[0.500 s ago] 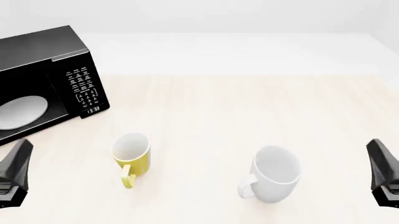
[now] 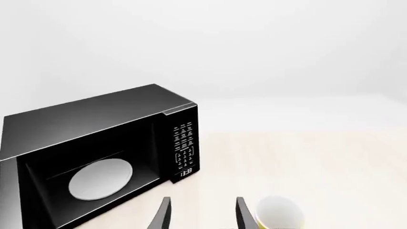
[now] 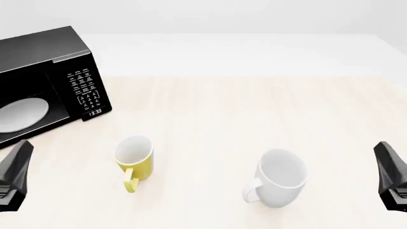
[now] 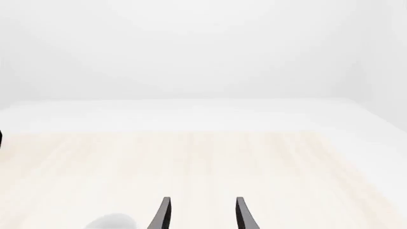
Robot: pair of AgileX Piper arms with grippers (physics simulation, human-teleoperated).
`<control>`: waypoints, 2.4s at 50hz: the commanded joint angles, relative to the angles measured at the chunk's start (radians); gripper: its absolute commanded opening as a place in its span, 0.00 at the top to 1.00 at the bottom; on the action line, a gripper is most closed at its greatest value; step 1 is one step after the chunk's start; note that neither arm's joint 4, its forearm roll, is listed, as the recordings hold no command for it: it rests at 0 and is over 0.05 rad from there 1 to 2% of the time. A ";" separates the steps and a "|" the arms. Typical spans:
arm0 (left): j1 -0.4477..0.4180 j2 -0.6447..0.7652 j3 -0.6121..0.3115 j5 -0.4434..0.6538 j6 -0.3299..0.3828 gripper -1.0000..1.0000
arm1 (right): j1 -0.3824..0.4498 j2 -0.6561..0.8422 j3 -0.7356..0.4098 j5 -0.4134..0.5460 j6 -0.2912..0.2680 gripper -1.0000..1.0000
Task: Put the yellow and white mug in the microwave and close it.
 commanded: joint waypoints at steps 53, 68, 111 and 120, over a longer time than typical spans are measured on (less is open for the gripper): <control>-0.322 0.429 -0.246 0.214 -0.114 0.00 | 0.000 0.001 0.000 0.000 0.000 0.00; -0.356 0.678 -0.213 0.068 -0.243 0.00 | -0.001 0.001 0.000 0.000 0.000 0.00; -0.452 1.150 -0.103 -0.268 -0.486 0.00 | -0.001 0.001 0.000 0.000 0.000 0.00; -0.450 1.201 -0.109 -0.297 -0.462 0.00 | -0.001 0.001 0.000 0.000 0.000 0.00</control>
